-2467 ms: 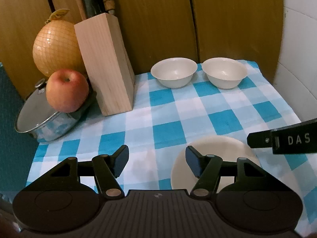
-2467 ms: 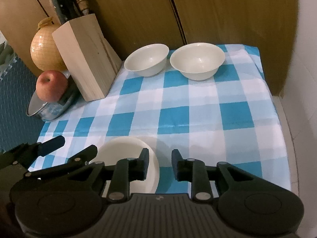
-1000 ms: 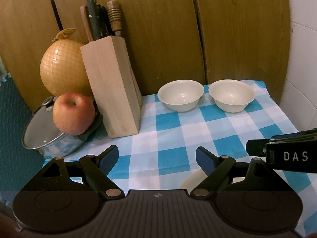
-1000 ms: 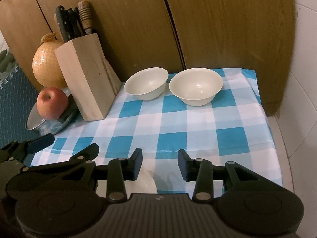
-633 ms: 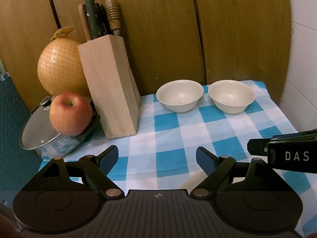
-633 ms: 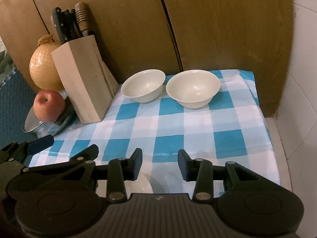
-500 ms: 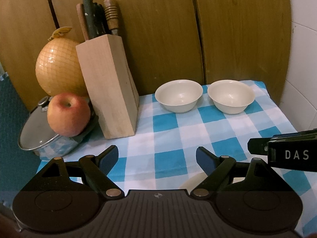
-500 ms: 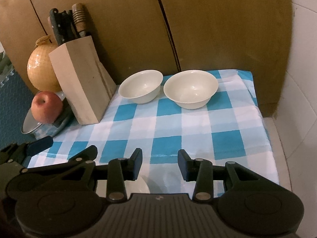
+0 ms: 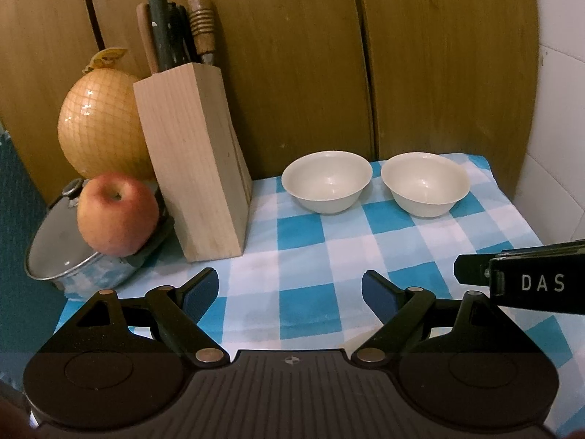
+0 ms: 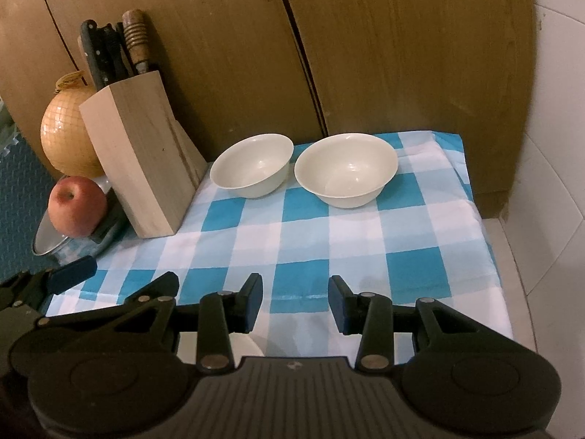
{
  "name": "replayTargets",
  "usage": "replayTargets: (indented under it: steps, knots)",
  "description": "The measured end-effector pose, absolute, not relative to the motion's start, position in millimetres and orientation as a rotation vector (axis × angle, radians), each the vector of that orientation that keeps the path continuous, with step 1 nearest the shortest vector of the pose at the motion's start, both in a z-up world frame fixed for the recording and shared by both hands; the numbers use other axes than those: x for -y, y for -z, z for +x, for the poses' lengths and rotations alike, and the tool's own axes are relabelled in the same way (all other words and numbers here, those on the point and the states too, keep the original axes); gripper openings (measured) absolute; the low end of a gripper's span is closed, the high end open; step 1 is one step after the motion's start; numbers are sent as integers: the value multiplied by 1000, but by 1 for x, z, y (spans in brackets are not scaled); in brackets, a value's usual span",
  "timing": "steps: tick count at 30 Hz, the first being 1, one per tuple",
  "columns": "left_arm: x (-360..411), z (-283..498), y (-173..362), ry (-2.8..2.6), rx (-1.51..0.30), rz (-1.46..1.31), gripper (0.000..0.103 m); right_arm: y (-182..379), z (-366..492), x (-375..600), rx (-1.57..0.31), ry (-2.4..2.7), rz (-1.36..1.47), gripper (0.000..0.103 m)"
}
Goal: Organize plates and bowls
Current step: 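Move the right gripper back toward the two remaining white bowls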
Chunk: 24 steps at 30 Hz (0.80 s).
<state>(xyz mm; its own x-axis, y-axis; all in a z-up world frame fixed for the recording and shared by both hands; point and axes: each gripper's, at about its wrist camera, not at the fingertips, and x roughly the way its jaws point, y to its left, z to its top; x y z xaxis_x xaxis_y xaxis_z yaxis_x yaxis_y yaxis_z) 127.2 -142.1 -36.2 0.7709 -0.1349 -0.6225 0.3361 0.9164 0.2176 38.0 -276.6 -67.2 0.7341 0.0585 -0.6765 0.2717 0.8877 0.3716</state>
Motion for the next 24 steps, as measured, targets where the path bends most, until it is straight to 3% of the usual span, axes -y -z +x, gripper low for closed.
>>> replayTargets:
  steps: [24]
  knots:
    - [155, 159, 43, 256, -683, 291, 90, 73, 64, 294, -738, 176, 494, 34]
